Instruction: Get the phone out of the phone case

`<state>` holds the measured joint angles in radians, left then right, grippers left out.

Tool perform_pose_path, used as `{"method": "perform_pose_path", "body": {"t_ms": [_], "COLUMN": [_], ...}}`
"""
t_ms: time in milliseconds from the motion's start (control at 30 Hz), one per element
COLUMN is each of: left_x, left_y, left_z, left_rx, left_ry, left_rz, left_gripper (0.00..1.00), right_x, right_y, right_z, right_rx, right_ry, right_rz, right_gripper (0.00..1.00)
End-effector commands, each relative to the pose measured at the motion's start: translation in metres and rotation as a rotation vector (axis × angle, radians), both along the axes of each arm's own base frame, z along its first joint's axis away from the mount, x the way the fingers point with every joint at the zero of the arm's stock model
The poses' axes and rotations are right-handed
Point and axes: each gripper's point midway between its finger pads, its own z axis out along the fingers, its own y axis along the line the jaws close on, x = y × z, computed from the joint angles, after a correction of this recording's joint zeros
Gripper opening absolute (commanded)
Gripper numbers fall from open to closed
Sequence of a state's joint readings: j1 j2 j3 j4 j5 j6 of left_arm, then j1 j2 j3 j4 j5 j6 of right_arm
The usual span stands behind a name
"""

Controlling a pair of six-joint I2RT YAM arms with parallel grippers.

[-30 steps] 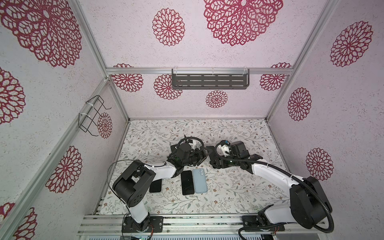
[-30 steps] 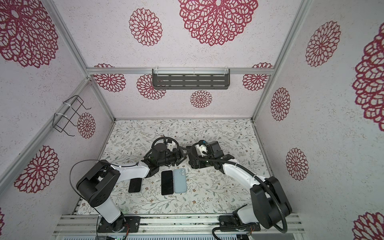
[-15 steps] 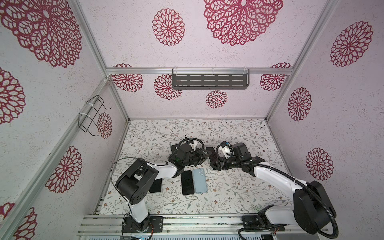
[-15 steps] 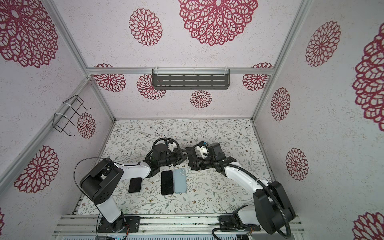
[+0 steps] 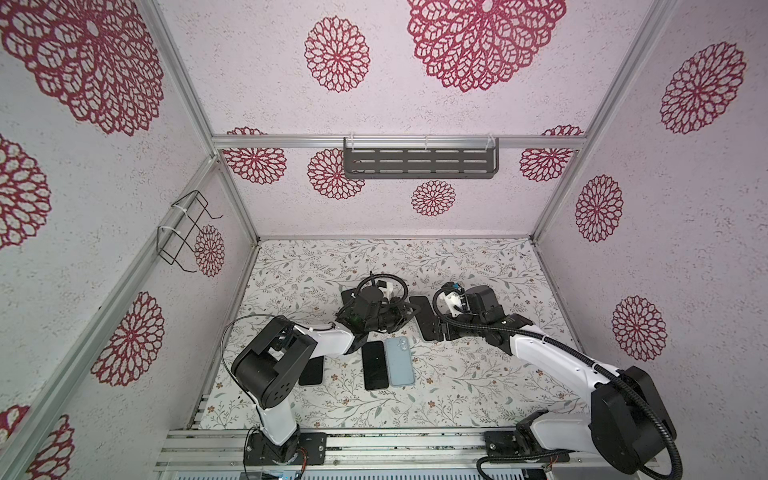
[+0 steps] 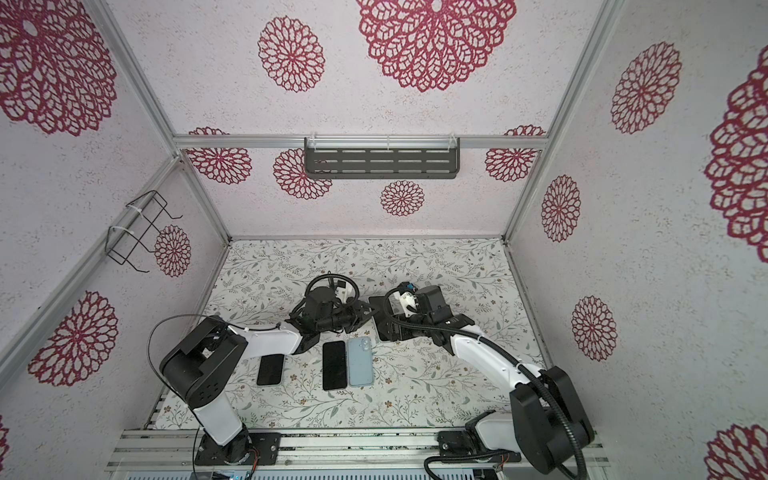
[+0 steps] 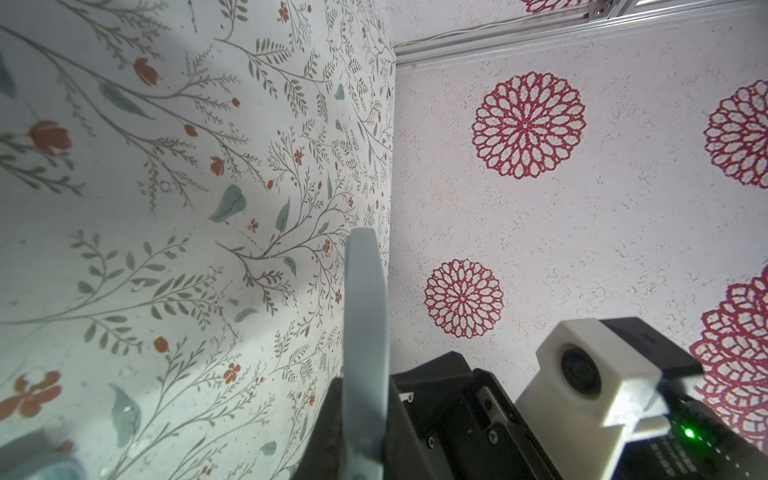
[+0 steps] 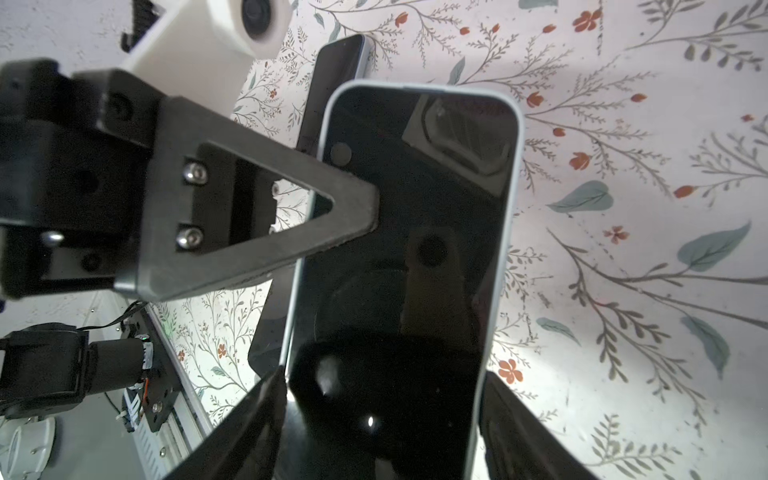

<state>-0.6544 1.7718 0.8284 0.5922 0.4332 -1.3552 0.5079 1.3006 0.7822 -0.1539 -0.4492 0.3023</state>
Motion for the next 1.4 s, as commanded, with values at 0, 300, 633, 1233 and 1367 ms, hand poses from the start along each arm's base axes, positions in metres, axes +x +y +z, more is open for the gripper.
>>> {"method": "perform_pose_path", "body": {"t_ms": [0,300,633,1233,1367], "left_x": [0.006,0.016,0.039,0.008,0.003], "left_y": [-0.005,0.016,0.078,0.113,0.109], "left_z": [0.017,0.065,0.180,0.315,0.319], "left_rx": [-0.033,-0.071,-0.044,-0.385,-0.419], "left_ry": [-0.049,-0.158,-0.417,-0.701,-0.707], "left_rz": [-0.005,0.075,0.328,0.585,0.603], "left_gripper": [0.10,0.05,0.01,0.00,0.00], "right_x": [-0.005,-0.012,-0.036,-0.071,-0.069], "right_y": [0.012,0.000,-0.026,-0.026,-0.013], "right_z": [0.028,0.068,0.155,0.241,0.245], "right_rx": [0.064,0.198,0.595,1.165,1.156], "right_ry": [-0.078,-0.154,-0.278,-0.420,-0.432], "right_rz": [0.065,-0.049,-0.208,-0.074,-0.059], "right_gripper": [0.30,0.78,0.92,0.88,0.84]}}
